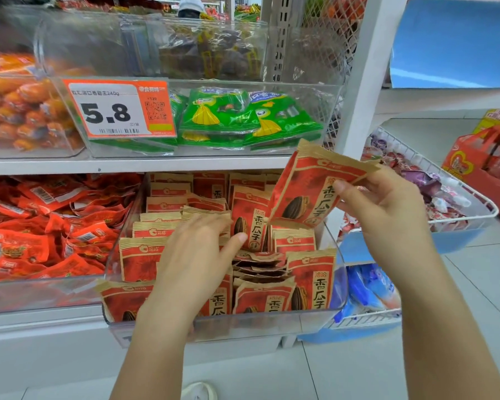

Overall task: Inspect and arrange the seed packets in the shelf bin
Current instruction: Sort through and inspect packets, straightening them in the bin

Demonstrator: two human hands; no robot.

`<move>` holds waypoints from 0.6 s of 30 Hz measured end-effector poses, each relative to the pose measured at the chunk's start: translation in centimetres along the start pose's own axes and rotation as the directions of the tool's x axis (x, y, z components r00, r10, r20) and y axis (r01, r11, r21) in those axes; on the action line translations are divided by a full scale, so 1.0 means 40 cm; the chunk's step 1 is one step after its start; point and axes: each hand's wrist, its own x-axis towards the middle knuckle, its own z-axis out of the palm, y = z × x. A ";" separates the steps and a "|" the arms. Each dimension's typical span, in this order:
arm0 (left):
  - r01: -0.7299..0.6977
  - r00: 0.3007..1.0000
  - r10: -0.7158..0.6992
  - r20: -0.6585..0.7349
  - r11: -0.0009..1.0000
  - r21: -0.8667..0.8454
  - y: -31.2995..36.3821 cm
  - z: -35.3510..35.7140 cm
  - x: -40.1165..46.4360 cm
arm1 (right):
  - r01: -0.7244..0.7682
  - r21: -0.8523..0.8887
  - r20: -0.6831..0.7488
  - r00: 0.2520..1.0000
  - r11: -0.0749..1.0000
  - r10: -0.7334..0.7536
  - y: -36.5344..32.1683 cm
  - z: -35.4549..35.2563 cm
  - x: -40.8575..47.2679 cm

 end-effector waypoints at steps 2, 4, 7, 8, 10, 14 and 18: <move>0.001 0.998 -0.003 0.058 0.999 0.045 -0.010 0.001 0.003 | 0.027 -0.002 -0.027 0.999 1.000 -0.027 0.008 0.030 0.011; -0.008 0.998 0.004 0.065 0.998 0.068 -0.012 0.001 0.005 | 0.018 0.009 -0.021 1.000 1.000 -0.018 0.016 0.061 0.023; -0.028 0.999 0.026 0.033 0.998 0.060 -0.018 0.004 0.004 | -0.035 -0.039 -0.007 0.999 0.999 0.035 0.053 0.101 0.037; -0.034 0.999 0.033 0.008 0.999 0.027 -0.021 0.002 0.002 | -0.056 -0.077 -0.002 0.998 0.995 0.056 0.070 0.113 0.041; -0.035 0.998 0.031 -0.062 0.997 -0.074 -0.025 -0.008 -0.002 | -0.098 -0.137 0.014 0.995 0.986 0.101 0.103 0.132 0.045; -0.059 0.975 0.012 -0.224 0.977 -0.204 -0.017 -0.044 -0.007 | -0.167 -0.201 0.046 0.983 0.965 0.179 0.138 0.171 0.044; -0.065 0.953 0.003 -0.303 0.978 -0.196 0.006 -0.062 -0.002 | -0.216 -0.286 0.080 0.965 0.933 0.248 0.155 0.171 0.045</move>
